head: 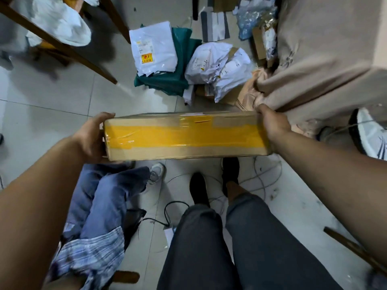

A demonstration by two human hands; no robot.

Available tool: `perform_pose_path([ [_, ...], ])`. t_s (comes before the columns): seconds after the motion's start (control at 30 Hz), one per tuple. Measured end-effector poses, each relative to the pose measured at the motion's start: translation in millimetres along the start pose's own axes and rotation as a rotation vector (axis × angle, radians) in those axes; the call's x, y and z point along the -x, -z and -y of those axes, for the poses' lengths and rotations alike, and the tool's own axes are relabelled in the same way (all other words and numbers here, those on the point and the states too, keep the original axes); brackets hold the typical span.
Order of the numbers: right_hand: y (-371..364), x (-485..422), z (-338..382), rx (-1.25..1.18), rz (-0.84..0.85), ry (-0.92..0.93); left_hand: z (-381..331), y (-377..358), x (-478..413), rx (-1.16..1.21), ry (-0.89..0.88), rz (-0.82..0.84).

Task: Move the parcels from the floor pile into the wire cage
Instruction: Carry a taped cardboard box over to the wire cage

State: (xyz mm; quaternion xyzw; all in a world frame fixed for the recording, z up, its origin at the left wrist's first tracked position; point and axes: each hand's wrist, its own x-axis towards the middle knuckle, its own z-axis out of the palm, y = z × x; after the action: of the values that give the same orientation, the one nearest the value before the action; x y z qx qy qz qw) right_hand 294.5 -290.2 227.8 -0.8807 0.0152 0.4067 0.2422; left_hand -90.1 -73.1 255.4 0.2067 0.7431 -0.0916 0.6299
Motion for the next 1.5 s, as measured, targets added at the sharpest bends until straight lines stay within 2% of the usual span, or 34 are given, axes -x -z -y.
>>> perform_pose_path([
  [0.1, 17, 34, -9, -0.075, 0.078, -0.001, 22, 9, 31, 0.035, 0.024, 0.091],
  [0.3, 56, 66, -26, -0.265, 0.265, -0.165, 72, 31, 63, 0.039, -0.079, 0.078],
  [0.5, 98, 72, -42, -0.181, 0.489, -0.315, 125, 40, 81, 0.126, -0.112, 0.167],
  [0.57, 109, 75, -50, -0.135, 0.547, -0.309, 145, 35, 86, 0.172, -0.146, 0.187],
  [0.73, 136, 72, -82, -0.028, 0.585, -0.158, 195, 11, 105, 0.2, -0.199, 0.243],
  [0.8, 148, 72, -97, -0.027, 0.614, -0.081, 217, -7, 111, 0.18, -0.192, 0.206],
  [0.9, 167, 71, -115, -0.054, 0.69, 0.047, 248, -45, 120, 0.093, -0.22, 0.06],
  [1.0, 182, 80, -127, -0.03, 0.662, 0.135, 282, -74, 125, -0.041, -0.395, -0.272],
  [1.03, 187, 84, -130, -0.027, 0.638, 0.145, 291, -78, 129, -0.062, -0.459, -0.335],
  [1.1, 196, 92, -135, -0.03, 0.597, 0.146, 307, -80, 139, -0.087, -0.528, -0.303],
  [1.2, 207, 111, -136, 0.04, 0.552, 0.173, 323, -73, 153, -0.026, -0.501, -0.209],
  [1.43, 205, 139, -161, 0.224, 0.43, 0.401, 343, -70, 159, 0.008, -0.451, -0.186],
  [1.5, 206, 144, -176, 0.232, 0.422, 0.458, 349, -69, 164, 0.082, -0.447, -0.108],
])
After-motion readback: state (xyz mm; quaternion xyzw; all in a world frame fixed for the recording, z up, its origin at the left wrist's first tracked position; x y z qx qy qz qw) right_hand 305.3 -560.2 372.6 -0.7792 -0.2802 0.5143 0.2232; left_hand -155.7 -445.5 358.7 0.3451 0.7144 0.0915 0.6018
